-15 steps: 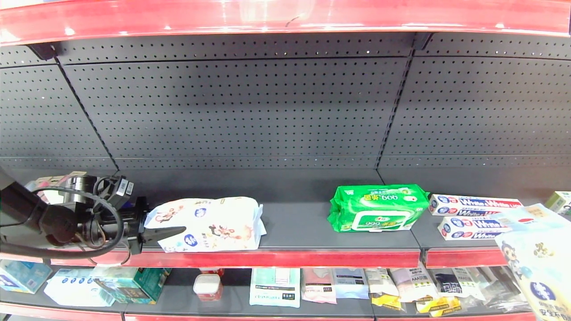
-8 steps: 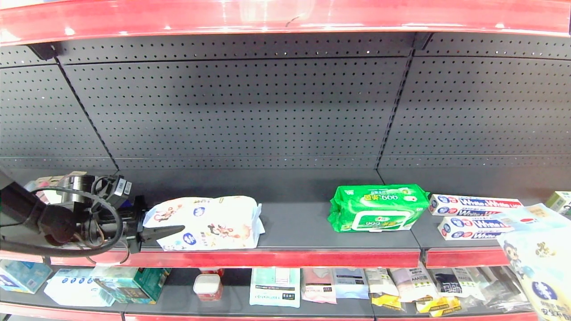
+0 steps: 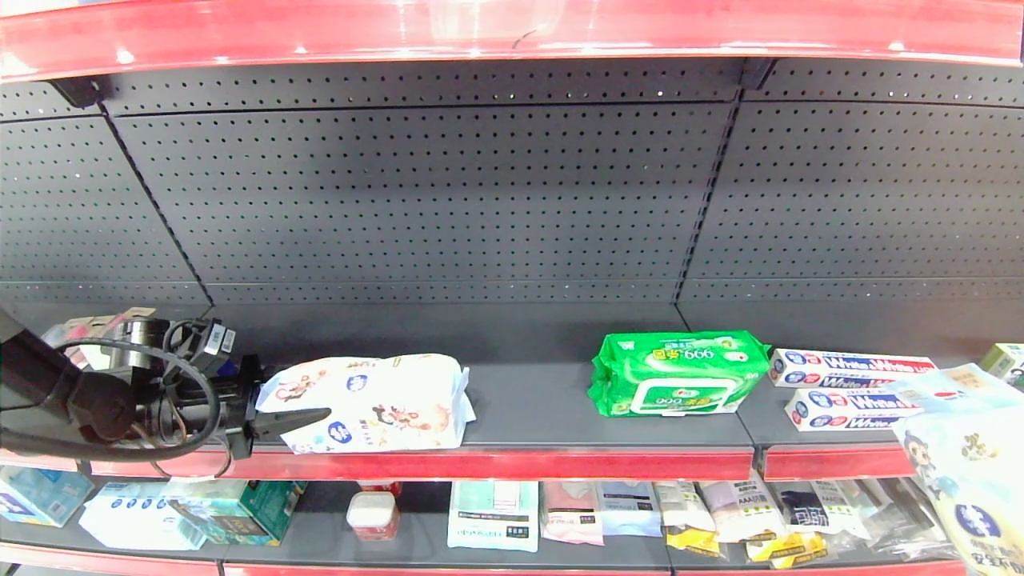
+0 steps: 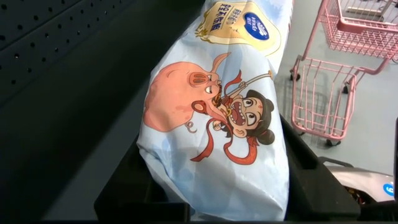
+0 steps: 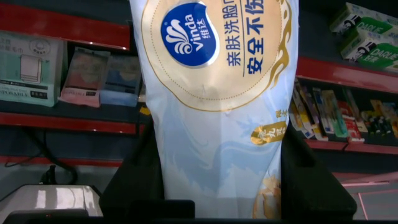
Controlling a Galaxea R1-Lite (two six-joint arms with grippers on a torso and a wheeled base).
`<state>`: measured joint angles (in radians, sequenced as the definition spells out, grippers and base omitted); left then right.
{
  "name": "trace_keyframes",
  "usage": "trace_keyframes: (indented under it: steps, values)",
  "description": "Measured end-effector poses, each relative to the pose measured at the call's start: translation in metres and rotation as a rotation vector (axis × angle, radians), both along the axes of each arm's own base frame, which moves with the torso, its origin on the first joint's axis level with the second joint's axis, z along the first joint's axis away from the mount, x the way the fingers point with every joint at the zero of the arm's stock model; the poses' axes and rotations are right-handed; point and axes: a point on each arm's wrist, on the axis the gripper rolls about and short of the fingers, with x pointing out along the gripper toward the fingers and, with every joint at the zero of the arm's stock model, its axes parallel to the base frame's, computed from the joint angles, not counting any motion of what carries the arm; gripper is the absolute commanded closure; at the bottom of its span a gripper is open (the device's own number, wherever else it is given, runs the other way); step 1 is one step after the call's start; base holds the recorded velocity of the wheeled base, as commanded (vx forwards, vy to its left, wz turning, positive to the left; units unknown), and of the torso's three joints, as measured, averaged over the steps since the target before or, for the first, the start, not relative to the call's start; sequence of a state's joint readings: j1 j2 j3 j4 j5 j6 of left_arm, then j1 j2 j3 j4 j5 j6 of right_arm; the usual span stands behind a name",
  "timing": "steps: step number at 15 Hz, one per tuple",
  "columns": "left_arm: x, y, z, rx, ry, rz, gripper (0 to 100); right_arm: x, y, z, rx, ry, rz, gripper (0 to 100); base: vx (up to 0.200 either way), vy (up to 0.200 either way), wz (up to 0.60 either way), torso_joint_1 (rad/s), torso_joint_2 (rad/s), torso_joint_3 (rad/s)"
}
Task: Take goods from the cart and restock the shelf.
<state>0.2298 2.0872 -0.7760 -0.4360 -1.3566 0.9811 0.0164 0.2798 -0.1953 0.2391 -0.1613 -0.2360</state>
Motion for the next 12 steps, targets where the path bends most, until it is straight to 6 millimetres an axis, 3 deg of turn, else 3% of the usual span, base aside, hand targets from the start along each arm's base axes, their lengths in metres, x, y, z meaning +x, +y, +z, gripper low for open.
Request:
trace_keyframes:
  steps: [12]
  values:
    - [0.0016,-0.0003,-0.0020,-0.006,0.022,0.002,100,-0.0004,0.0000,-0.0005,0.000,-0.001,0.000,100,0.000,0.000,0.00,0.000,0.00,0.000]
